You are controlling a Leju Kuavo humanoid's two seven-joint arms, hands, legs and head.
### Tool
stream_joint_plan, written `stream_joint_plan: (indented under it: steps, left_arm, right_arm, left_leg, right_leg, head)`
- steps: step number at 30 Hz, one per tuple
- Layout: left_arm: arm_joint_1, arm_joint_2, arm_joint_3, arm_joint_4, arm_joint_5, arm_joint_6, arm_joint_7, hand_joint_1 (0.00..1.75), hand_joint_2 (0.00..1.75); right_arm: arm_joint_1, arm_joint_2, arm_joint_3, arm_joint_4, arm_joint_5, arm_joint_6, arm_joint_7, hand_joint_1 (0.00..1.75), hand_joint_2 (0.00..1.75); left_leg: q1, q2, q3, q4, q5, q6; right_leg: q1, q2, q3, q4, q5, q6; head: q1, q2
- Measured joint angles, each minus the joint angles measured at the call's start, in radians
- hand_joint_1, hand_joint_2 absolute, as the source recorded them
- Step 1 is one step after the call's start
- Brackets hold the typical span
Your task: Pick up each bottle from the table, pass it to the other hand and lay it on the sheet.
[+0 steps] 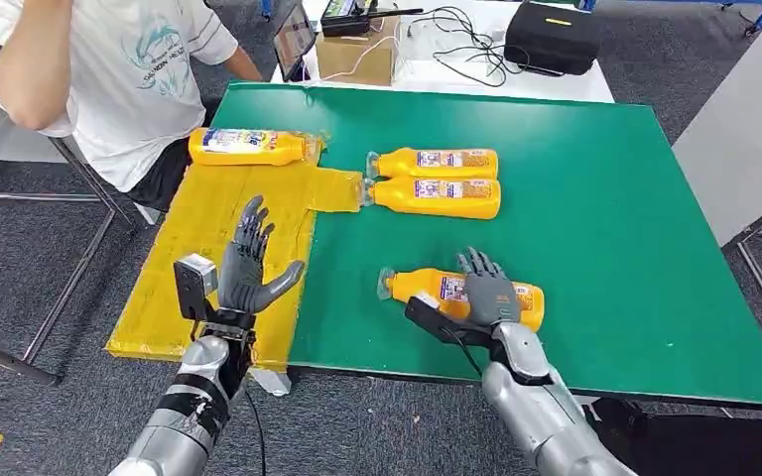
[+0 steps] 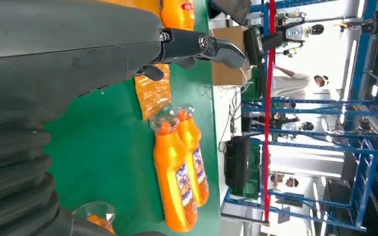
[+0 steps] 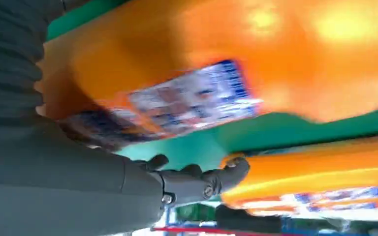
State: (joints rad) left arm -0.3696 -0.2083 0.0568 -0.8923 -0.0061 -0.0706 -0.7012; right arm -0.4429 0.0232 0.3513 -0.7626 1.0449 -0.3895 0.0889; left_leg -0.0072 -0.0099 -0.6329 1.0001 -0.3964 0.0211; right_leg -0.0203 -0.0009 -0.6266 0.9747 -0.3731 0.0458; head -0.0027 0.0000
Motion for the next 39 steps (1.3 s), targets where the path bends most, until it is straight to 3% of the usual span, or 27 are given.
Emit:
stream_joint_plan:
  steps: [4,14,15,16,25,39]
  left_arm:
    - [0.017,0.001,0.015,-0.012,0.004,-0.009,0.0,0.0,1.75]
    - [0.035,0.002,0.034,-0.027,0.008,-0.017,0.0,0.0,1.75]
    - [0.036,0.002,0.034,-0.027,0.008,-0.017,0.0,0.0,1.75]
    - [0.036,0.002,0.036,-0.027,0.008,-0.017,0.0,0.0,1.75]
    - [0.035,0.002,0.051,-0.027,0.002,-0.039,0.003,0.0,1.75]
    - [0.007,0.008,0.058,-0.001,-0.043,-0.02,0.003,0.0,1.75]
  right_arm:
    - [0.038,-0.037,0.002,-0.08,0.116,0.101,0.11,0.0,1.75]
    - [0.051,-0.068,0.003,-0.127,0.134,0.13,0.128,0.0,1.75]
    - [0.051,-0.069,0.003,-0.128,0.135,0.132,0.128,1.47,1.75]
    - [0.051,-0.069,0.003,-0.128,0.137,0.136,0.128,1.75,1.75]
    - [0.015,-0.074,0.004,-0.078,0.087,0.22,0.054,1.75,1.75]
    - [-0.058,-0.063,0.007,0.008,-0.081,0.226,-0.094,1.75,1.75]
  left_leg:
    - [0.0,0.001,0.0,0.0,-0.001,0.001]
    - [0.0,0.0,0.0,0.0,0.0,0.001]
    - [0.0,0.0,0.0,0.0,0.0,0.001]
    - [0.0,0.0,0.0,0.0,0.0,0.001]
    - [0.0,0.0,0.0,0.0,0.0,0.001]
    - [0.0,0.002,0.004,0.0,0.0,0.001]
  right_leg:
    - [0.0,0.0,-0.001,0.0,0.0,0.0]
    - [0.0,0.0,-0.001,0.0,0.0,0.0]
    - [0.0,0.0,0.0,0.0,0.0,0.0]
    - [0.0,0.0,0.0,0.0,0.0,0.0]
    - [0.0,0.0,0.0,0.0,0.0,0.0]
    - [0.0,0.001,0.002,0.0,0.001,0.0]
  head:
    - [0.0,0.0]
    - [0.0,0.0]
    - [0.0,0.0]
    - [0.0,0.0]
    - [0.0,0.0]
    - [0.0,0.0]
